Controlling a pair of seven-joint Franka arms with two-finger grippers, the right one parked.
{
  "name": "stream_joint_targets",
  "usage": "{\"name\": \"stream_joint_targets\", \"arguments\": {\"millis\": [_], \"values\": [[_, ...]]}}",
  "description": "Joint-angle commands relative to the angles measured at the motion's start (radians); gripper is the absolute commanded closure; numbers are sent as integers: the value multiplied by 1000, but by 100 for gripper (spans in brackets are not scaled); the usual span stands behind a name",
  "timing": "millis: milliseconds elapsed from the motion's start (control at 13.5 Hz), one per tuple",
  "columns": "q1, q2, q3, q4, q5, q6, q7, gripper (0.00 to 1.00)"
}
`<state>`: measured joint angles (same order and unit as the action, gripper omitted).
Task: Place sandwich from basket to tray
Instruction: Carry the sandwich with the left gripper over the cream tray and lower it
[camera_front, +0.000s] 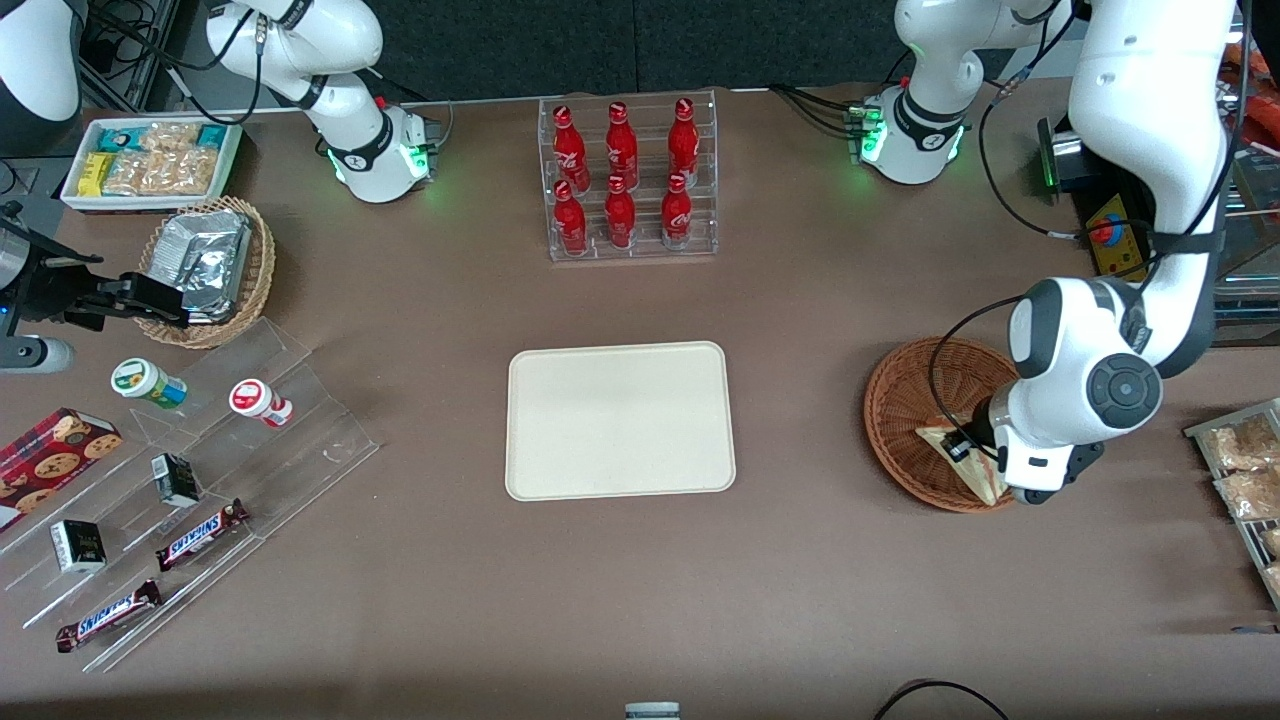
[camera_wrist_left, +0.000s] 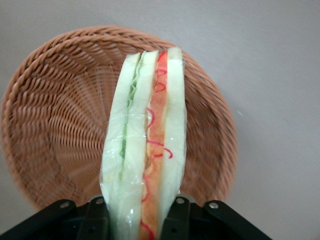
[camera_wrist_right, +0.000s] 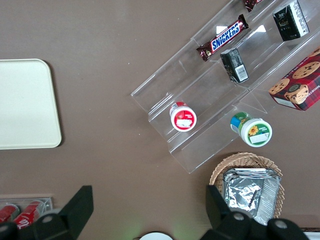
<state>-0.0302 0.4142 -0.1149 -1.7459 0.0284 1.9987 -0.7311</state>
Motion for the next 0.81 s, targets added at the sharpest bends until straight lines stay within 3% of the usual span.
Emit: {"name": "stream_joint_targets", "arguments": {"millis": [0,444,741], "values": [[-104,-15,1,139,-10,-168,-79,92],[-360,15,-12,232,-10,-213,-174,92],[-505,132,-11,376,-10,-213,-177,92]]}}
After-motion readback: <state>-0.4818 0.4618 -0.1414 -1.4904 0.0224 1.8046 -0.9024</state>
